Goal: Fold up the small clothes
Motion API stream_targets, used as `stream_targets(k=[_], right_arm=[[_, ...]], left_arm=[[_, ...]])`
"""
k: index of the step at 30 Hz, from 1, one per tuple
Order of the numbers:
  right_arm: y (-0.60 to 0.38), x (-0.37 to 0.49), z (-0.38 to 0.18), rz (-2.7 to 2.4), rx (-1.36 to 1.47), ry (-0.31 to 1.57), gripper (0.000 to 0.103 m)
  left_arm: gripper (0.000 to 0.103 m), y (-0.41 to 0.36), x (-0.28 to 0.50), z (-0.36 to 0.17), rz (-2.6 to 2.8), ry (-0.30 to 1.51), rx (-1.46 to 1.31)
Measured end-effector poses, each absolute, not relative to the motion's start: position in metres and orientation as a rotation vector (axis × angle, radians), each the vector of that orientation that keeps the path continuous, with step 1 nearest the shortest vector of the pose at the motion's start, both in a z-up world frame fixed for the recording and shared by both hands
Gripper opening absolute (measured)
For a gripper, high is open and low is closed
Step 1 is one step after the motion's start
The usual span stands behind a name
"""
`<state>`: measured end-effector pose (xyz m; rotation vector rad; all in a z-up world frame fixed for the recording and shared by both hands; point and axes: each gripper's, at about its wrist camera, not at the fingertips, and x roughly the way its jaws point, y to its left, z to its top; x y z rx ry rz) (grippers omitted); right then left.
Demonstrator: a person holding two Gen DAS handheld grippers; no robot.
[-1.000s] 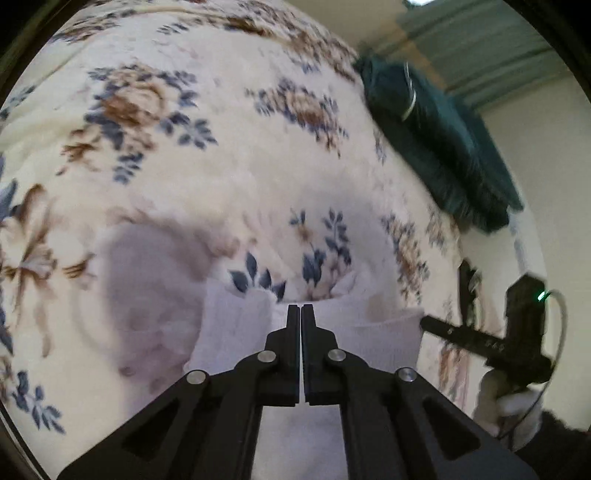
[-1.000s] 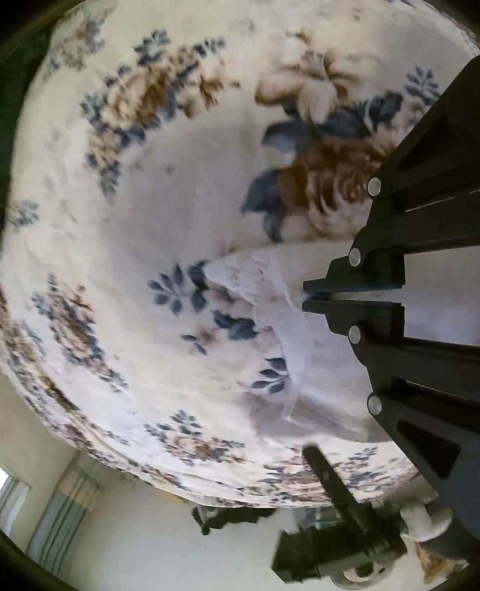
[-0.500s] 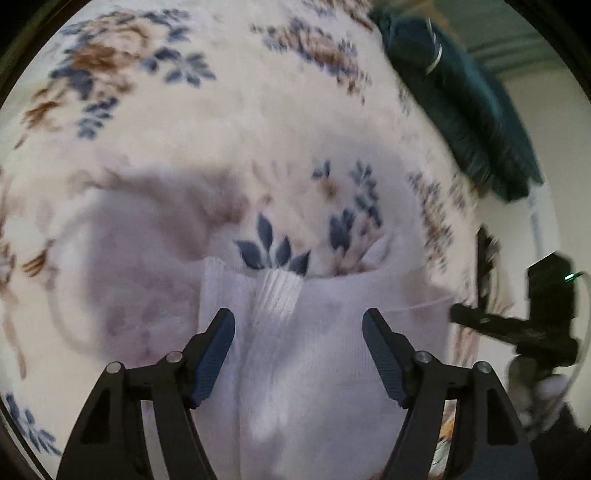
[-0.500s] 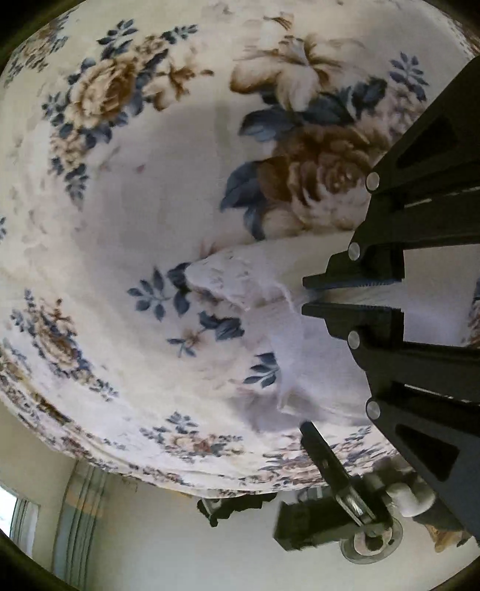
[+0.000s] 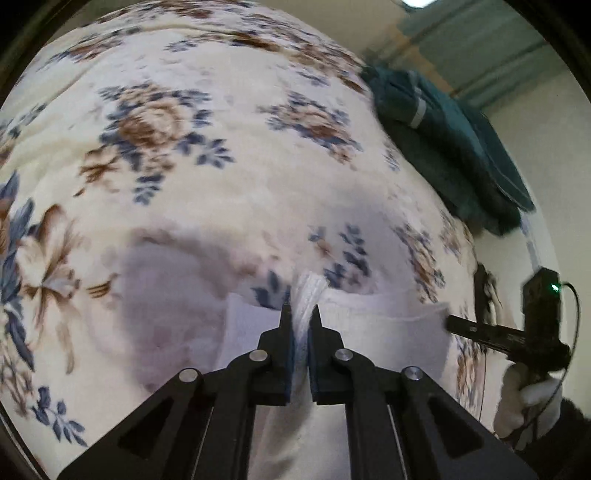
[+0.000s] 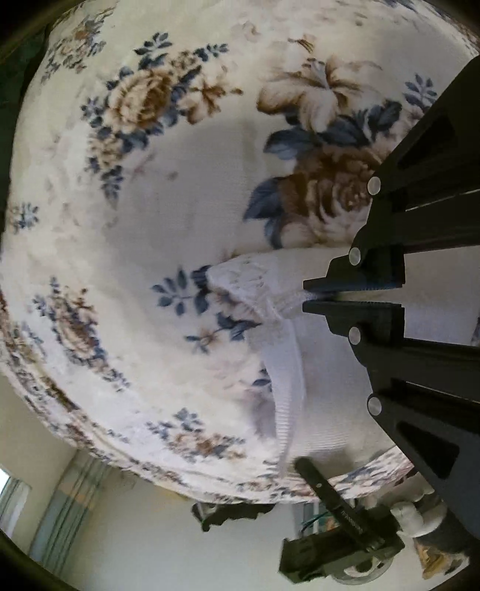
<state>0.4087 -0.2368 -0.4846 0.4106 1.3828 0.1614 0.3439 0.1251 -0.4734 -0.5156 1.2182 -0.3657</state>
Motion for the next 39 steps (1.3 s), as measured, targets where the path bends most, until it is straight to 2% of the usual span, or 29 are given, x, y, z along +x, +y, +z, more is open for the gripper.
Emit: stream_targets(k=[5,11,14,15,16,17,18,19,21,23,26,27,28,29,30,34,36,38,39], right_arm=[[-0.236,0.440,-0.499,0.125,0.391,1.381,0.003],[-0.226,0.469,-0.566,0.053,0.286,1.515,0.003],[-0.230,0.468,-0.580,0.056,0.342,1.583,0.004],[-0.234,0.464,-0.576,0.056,0.368,1.588,0.004],[-0.238,0.460,-0.572,0.071,0.401,1.586,0.009],[-0.243,0.454,-0.565,0.081,0.437,1.582,0.012],[-0.249,0.446,-0.558,0.093,0.484,1.572,0.025],[-0.256,0.434,-0.549,0.116,0.538,1.551,0.042],[-0.269,0.408,-0.537,0.152,0.614,1.523,0.057],[-0.272,0.385,-0.538,0.189,0.667,1.555,0.057],[-0.268,0.355,-0.556,0.264,0.743,1.618,0.057],[-0.265,0.348,-0.565,0.287,0.766,1.635,0.057],[-0.261,0.342,-0.571,0.291,0.777,1.646,0.055],[-0.257,0.339,-0.574,0.296,0.787,1.631,0.046],[-0.255,0.336,-0.573,0.273,0.774,1.602,0.013],[-0.262,0.327,-0.550,0.101,0.687,1.459,0.005],[-0.264,0.325,-0.555,0.033,0.646,1.480,0.003],[-0.259,0.326,-0.568,0.071,0.678,1.547,0.003],[-0.257,0.328,-0.568,0.086,0.684,1.557,0.004]], left_arm=[[0.004,0.135,0.368,-0.523,-0.292,1.299,-0.556],[0.005,0.124,0.385,-0.582,-0.319,1.470,-0.601],[0.013,0.128,0.378,-0.572,-0.336,1.471,-0.668],[0.025,0.131,0.374,-0.563,-0.341,1.460,-0.684],[0.042,0.133,0.369,-0.556,-0.347,1.446,-0.689],[0.050,0.136,0.361,-0.547,-0.353,1.432,-0.699],[0.057,0.139,0.351,-0.538,-0.363,1.416,-0.710],[0.057,0.141,0.342,-0.531,-0.365,1.408,-0.714],[0.057,0.142,0.319,-0.523,-0.370,1.414,-0.718],[0.057,0.140,0.300,-0.522,-0.369,1.428,-0.715],[0.054,0.132,0.277,-0.531,-0.355,1.443,-0.722],[0.044,0.130,0.271,-0.535,-0.348,1.437,-0.733],[0.017,0.128,0.267,-0.536,-0.330,1.429,-0.726],[0.017,0.128,0.265,-0.535,-0.320,1.417,-0.726],[0.015,0.131,0.264,-0.533,-0.310,1.392,-0.741],[0.007,0.144,0.264,-0.529,-0.274,1.356,-0.750],[0.007,0.151,0.264,-0.538,-0.246,1.386,-0.768],[0.010,0.151,0.267,-0.539,-0.275,1.423,-0.796],[0.020,0.147,0.271,-0.533,-0.270,1.435,-0.750]])
